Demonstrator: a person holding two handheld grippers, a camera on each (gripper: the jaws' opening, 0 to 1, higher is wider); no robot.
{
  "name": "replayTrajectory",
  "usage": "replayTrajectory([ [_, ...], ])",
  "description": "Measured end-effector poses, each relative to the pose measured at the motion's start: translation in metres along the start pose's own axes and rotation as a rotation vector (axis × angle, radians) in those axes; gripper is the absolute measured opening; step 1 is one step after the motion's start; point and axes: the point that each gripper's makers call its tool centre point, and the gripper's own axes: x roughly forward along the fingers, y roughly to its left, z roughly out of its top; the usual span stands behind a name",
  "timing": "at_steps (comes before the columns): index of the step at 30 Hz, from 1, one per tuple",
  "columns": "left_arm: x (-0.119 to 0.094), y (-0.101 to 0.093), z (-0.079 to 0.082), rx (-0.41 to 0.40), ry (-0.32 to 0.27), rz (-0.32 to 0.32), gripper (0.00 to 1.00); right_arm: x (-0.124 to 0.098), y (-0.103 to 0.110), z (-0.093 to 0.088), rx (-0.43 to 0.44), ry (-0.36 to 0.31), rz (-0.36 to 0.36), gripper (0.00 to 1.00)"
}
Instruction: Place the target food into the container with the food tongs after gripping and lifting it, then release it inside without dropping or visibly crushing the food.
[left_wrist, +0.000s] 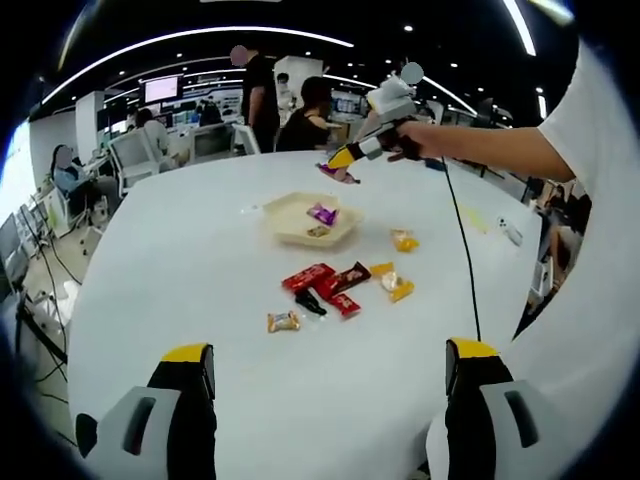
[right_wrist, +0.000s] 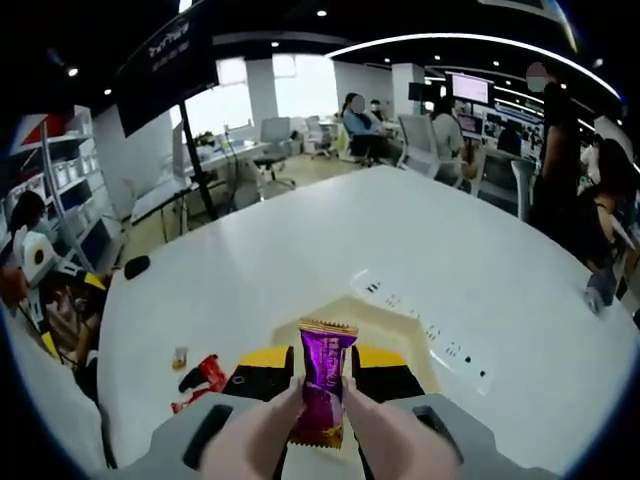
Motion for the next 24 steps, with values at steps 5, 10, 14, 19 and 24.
replayTrajectory([
  [5,-0.002,0.003,-0.003,-0.007,0.004,0.008,0.96,0.007,-0.002,-0.001,0.006,0.008,0.003,0.21],
  [10,-0.005,0.007,-0.004,-0.013,0.005,0.020,0.96,0.013,-0.002,-0.002,0.008,0.019,0.004,0.21],
  [14,-0.007,0.009,-0.004,-0.022,0.001,0.032,0.96,0.021,-0.001,-0.003,0.015,0.027,0.005,0.21],
  [19,-0.009,0.012,-0.006,-0.033,0.001,0.044,0.96,0.029,-0.003,-0.004,0.032,0.030,-0.001,0.21],
  [24,-0.010,0.016,-0.010,-0.049,0.008,0.057,0.96,0.037,-0.009,-0.008,0.053,0.041,-0.011,0.22],
])
